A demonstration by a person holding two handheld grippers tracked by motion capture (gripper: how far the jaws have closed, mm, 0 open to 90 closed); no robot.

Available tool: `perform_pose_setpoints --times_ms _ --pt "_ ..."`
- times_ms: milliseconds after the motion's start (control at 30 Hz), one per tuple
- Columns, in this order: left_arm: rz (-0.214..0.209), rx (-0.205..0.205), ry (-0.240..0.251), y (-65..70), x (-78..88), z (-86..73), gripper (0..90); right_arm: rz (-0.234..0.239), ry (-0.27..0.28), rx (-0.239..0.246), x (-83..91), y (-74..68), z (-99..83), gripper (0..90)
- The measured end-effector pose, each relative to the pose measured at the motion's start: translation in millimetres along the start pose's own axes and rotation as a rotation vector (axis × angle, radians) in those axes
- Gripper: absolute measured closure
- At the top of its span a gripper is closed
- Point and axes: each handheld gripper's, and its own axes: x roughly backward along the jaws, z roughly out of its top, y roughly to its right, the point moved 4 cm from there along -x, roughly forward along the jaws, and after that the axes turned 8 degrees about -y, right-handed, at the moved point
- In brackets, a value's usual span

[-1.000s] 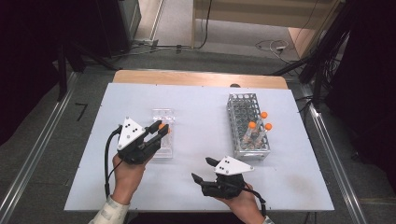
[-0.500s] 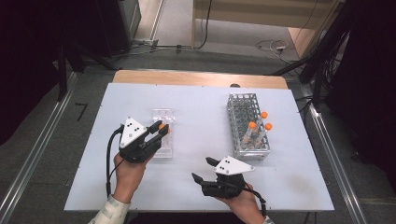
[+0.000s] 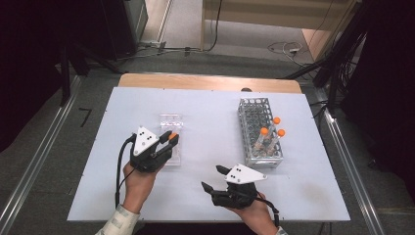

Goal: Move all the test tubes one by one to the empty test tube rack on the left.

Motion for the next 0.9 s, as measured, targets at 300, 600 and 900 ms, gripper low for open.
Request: perform_pose_setpoints --times_ms 300,600,900 --pt "0.015 -0.001 -0.014 1.9 -2.8 -5.7 69.6 0.001 0.000 -0.001 0.2 0.1 -0.2 29.8" --pt "0.004 -0.002 -0.010 2.9 -1.3 -5.8 67.5 0.001 -0.003 -0.001 -0.3 -0.1 -0.4 29.8" --pt "0.001 0.002 -0.004 3.1 -0.2 -5.3 64.6 0.001 -0.002 0.000 -0.1 -0.1 -0.4 29.8"
